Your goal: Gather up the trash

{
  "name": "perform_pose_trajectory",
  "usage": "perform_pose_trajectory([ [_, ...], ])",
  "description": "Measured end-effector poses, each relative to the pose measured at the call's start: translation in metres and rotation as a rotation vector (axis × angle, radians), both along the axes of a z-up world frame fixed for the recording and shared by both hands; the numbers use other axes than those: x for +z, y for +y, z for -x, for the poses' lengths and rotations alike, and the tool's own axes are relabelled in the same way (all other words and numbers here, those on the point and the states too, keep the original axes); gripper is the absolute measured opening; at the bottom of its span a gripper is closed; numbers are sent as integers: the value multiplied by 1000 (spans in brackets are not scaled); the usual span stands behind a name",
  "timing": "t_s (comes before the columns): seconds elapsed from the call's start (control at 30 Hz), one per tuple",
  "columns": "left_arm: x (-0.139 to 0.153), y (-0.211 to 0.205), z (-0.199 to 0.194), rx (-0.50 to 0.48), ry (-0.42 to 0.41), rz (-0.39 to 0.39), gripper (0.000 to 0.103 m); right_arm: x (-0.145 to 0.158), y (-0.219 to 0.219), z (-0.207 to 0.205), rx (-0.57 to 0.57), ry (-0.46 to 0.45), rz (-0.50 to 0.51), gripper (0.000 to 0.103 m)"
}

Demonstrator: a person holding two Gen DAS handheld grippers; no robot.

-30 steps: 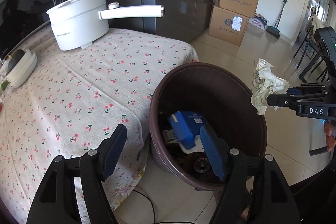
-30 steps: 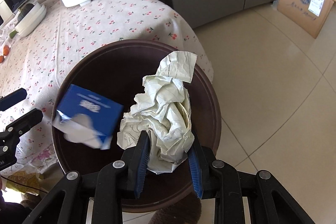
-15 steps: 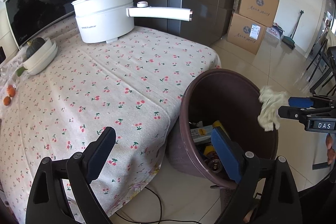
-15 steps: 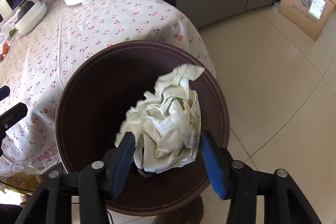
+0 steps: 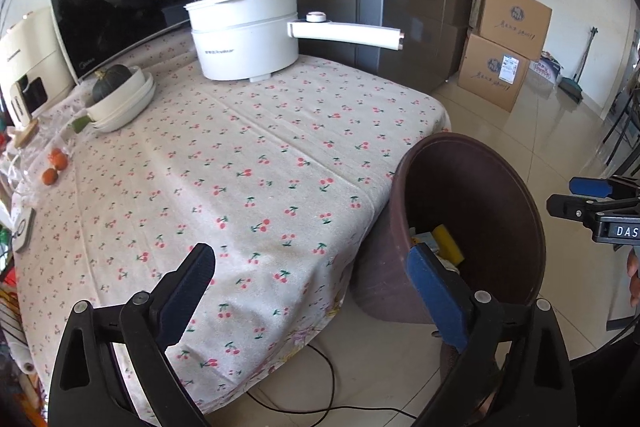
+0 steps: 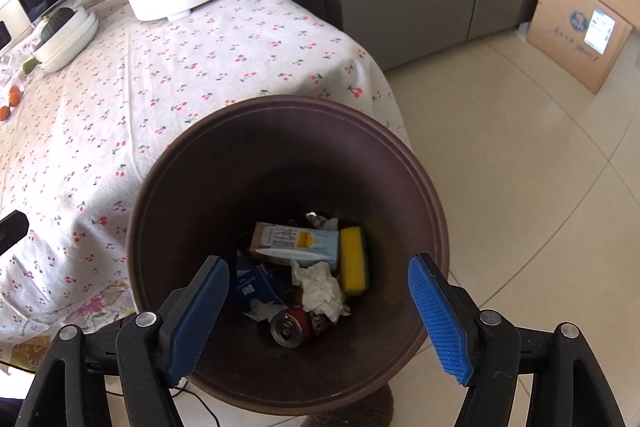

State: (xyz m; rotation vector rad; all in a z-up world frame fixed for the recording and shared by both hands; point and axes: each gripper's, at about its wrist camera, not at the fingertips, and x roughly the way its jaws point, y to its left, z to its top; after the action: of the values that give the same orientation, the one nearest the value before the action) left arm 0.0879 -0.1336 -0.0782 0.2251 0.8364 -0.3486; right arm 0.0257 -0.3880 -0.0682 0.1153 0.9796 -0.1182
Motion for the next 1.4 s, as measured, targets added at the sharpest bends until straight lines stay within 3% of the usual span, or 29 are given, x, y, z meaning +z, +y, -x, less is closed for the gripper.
perform_pose_trajectory([
  [0.13,4,21,11,58,-11,-29,100,6,18,7,14,-24,9,80],
  [0.3,15,45,37,112,-23,-2,100,24,44,24,36,-98,25,84],
  [0.57,37,83,84,248,-107,24,100,44,94,55,94,-220,77,93],
  [0.87,47,103,116,282,-171,51,100,54,138,83,132,-374,188,99],
  [1.2,51,105,119,293,-206,64,101,49,129,73,81,-354,106,100],
  [1.4,50,101,119,283,-206,61,101,49,127,74,78,-355,108,100],
])
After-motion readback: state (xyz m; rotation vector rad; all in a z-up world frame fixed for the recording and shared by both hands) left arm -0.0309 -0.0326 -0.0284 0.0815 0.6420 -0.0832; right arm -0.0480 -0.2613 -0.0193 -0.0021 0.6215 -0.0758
